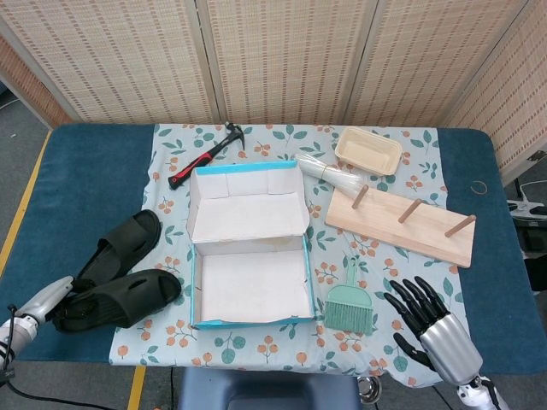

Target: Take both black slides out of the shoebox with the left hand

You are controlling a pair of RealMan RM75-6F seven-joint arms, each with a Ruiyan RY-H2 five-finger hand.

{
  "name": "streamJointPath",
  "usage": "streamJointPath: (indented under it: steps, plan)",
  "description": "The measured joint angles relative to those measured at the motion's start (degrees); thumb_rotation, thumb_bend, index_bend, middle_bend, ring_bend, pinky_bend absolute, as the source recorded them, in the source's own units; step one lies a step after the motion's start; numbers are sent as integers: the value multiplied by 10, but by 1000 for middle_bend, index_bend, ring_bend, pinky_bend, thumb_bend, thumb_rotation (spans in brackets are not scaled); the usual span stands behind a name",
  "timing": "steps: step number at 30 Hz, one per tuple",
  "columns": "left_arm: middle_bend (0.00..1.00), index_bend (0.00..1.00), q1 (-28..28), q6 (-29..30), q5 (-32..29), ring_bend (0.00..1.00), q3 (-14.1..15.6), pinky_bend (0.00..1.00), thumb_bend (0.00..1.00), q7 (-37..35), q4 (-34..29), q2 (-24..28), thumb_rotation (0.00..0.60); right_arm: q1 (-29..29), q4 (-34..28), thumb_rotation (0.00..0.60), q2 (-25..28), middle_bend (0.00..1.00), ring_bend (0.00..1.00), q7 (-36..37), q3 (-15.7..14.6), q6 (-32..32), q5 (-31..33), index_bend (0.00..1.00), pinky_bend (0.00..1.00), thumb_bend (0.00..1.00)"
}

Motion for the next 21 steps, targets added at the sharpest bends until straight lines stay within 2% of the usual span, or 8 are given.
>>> streamJointPath:
  steps: [1, 2, 3, 11, 21]
  plan:
    - [82, 93, -3, -6, 7, 46, 4, 185, 528, -2, 4, -2, 600, 0, 0, 600, 0, 0, 0, -1, 0, -1, 0, 0, 0, 237]
    - [28, 28, -5, -9, 13, 10, 6, 177, 506, -3, 8, -6, 600, 0, -1, 600, 1, 0, 0, -2, 0, -4, 1, 0, 0, 237]
    - [7, 5, -5, -7, 18, 1, 7, 170, 493, -1, 16, -12, 600, 0, -2, 600, 1, 0, 0, -3, -1, -7, 1, 0, 0, 237]
    - [0, 0, 14, 94, 7, 0, 0, 96, 408, 54, 83, -81, 600, -2, -13, 600, 7, 0, 0, -16, -4, -19, 0, 0, 0, 237]
    - [0, 0, 54, 228, -26, 0, -33, 76, 427, 149, 102, -131, 600, -7, -23, 600, 11, 0, 0, -33, -5, -32, 5, 0, 0, 237]
